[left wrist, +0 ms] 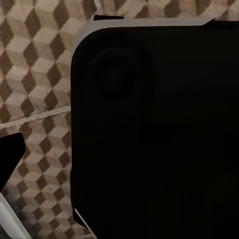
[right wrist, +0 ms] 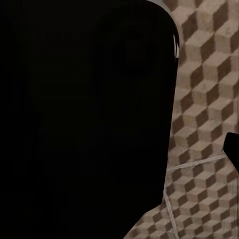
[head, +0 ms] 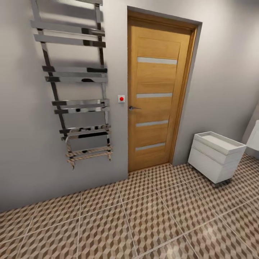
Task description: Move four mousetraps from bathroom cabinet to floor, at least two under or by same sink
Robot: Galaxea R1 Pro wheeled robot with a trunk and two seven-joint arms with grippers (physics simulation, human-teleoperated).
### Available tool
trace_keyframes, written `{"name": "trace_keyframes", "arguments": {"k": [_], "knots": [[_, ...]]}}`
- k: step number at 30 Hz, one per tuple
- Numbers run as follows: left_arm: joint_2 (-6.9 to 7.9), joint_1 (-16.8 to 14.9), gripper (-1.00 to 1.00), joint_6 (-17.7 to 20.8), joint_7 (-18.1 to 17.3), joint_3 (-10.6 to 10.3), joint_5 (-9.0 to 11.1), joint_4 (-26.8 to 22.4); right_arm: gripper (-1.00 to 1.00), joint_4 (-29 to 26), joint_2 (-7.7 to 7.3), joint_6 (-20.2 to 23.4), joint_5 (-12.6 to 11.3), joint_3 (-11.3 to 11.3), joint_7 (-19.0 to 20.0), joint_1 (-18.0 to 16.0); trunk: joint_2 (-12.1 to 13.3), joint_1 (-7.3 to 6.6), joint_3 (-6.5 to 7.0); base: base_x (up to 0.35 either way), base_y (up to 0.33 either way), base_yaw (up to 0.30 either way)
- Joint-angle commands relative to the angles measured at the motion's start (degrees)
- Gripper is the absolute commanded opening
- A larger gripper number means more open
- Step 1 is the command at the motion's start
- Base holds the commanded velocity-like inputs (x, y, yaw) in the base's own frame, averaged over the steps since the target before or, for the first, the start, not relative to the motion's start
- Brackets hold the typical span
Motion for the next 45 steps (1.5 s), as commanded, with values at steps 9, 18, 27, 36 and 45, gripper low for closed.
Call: {"name": "trace_keyframes", "arguments": {"k": [9,18,27,36,45], "knots": [[0.0,-0.01,1.0,-0.17,-0.02,0.03,0.24,-0.01,1.0,0.02,0.03,-0.21,0.08,0.07,-0.18,-0.01,-0.03,0.0,-0.05,0.0,0.0,0.274],[0.0,-0.01,1.0,-0.14,-0.02,0.03,0.72,-0.01,1.0,0.01,0.02,-0.21,0.08,0.03,-0.21,-0.01,-0.03,0.0,-0.05,0.0,0.0,0.274],[0.0,-0.01,1.0,-0.09,-0.02,-0.06,1.63,-0.01,1.0,0.01,0.04,-0.21,0.08,-0.02,-0.32,-0.01,-0.03,0.0,-0.05,0.0,0.0,0.274],[0.0,-0.01,1.0,-0.09,-0.02,-0.06,1.65,-0.01,1.0,0.07,0.08,-0.21,0.08,-0.02,-0.31,-0.01,-0.03,0.0,-0.05,0.0,0.0,0.274],[0.0,-0.01,1.0,-0.09,-0.02,-0.06,1.65,-0.01,1.0,0.09,0.06,-0.21,-0.07,-0.02,-0.3,-0.01,-0.03,0.0,-0.05,0.0,0.0,0.274]]}}
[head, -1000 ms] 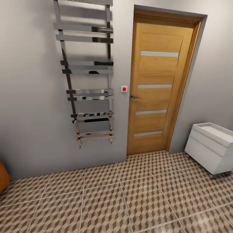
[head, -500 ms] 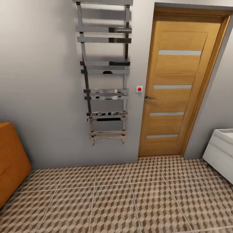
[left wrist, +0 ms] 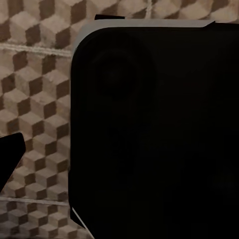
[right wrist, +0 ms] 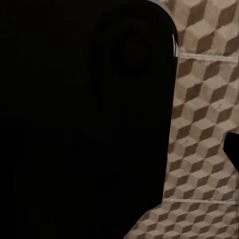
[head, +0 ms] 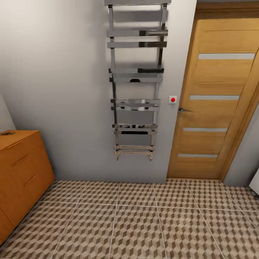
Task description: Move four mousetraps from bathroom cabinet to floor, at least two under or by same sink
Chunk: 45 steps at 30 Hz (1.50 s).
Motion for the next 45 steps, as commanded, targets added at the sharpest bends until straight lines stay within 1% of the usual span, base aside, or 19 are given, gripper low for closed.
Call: {"name": "trace_keyframes", "arguments": {"k": [1,45], "knots": [[0.0,-0.01,1.0,-0.12,-0.02,0.01,0.37,-0.01,1.0,0.01,0.01,-0.16,0.06,0.06,-0.03,-0.01,-0.03,0.0,-0.05,0.0,0.0,0.274],[-0.06,-0.01,1.0,-0.12,-0.1,0.01,0.37,-0.01,1.0,0.01,-0.06,-0.16,0.13,0.1,-0.12,-0.01,-0.03,0.0,-0.05,0.0,0.0,0.274]]}}
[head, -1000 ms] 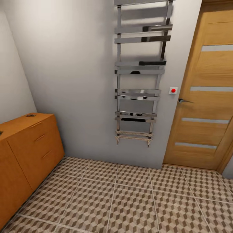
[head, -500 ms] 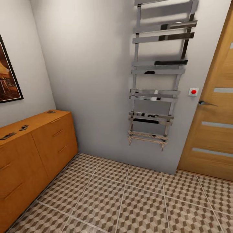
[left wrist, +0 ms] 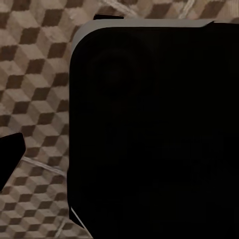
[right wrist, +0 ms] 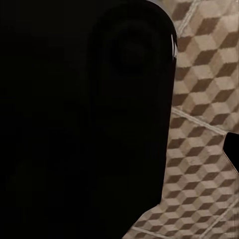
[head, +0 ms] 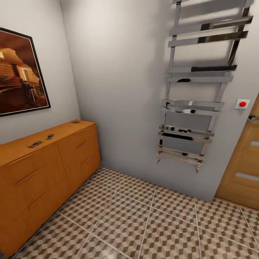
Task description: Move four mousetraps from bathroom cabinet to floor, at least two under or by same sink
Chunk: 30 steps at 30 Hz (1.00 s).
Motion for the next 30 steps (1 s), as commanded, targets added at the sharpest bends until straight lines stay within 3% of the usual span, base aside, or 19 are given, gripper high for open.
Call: {"name": "trace_keyframes", "arguments": {"k": [1,12,30], "knots": [[-0.01,-0.01,1.0,-0.12,-0.03,0.01,0.37,-0.01,1.0,0.01,0.02,-0.16,0.07,0.07,-0.04,-0.01,-0.03,0.0,-0.05,0.0,0.0,0.274],[0.05,-0.01,1.0,-0.03,-0.17,-0.05,0.37,-0.01,1.0,0.01,0.0,-0.09,0.07,0.07,-0.04,-0.01,-0.03,0.0,-0.05,0.032,0.0,0.139],[0.06,-0.01,1.0,0.24,-0.55,-0.11,0.45,-0.01,1.0,0.01,0.04,-0.07,0.0,-0.01,-0.04,-0.01,-0.03,0.0,-0.05,0.286,0.0,0.005]]}}
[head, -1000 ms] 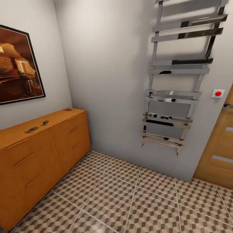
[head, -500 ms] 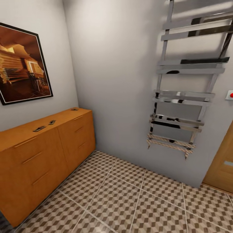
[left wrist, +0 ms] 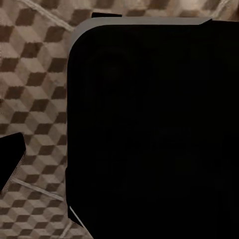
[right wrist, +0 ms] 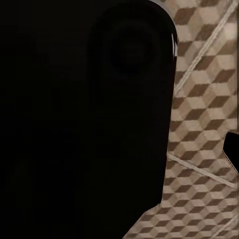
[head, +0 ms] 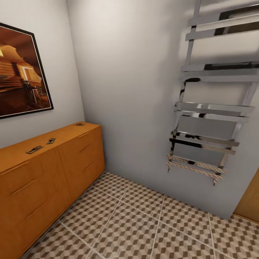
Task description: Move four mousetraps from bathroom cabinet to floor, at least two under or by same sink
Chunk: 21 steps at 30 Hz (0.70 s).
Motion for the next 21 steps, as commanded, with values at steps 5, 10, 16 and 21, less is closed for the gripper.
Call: {"name": "trace_keyframes", "arguments": {"k": [5,10,16,21], "knots": [[0.0,-0.01,1.0,-0.13,-0.08,0.0,0.37,0.0,1.0,0.0,0.05,-0.17,0.09,0.02,-0.04,-0.01,-0.02,0.03,-0.05,0.318,0.0,0.0],[0.0,-0.01,1.0,-0.13,-0.08,0.02,0.38,0.0,1.0,0.0,-0.01,-0.26,0.13,0.08,-0.01,-0.01,-0.02,0.03,-0.05,0.318,0.0,0.0],[0.0,-0.01,1.0,-0.21,-0.08,0.03,0.38,0.0,1.0,0.0,-0.03,-0.31,0.14,0.08,0.03,-0.01,-0.02,0.03,-0.05,0.309,0.0,0.01],[0.0,-0.01,1.0,-0.29,-0.08,0.04,0.38,0.0,1.0,0.0,-0.03,-0.32,0.14,0.08,0.04,-0.01,-0.02,0.03,-0.05,0.235,0.0,0.118]]}}
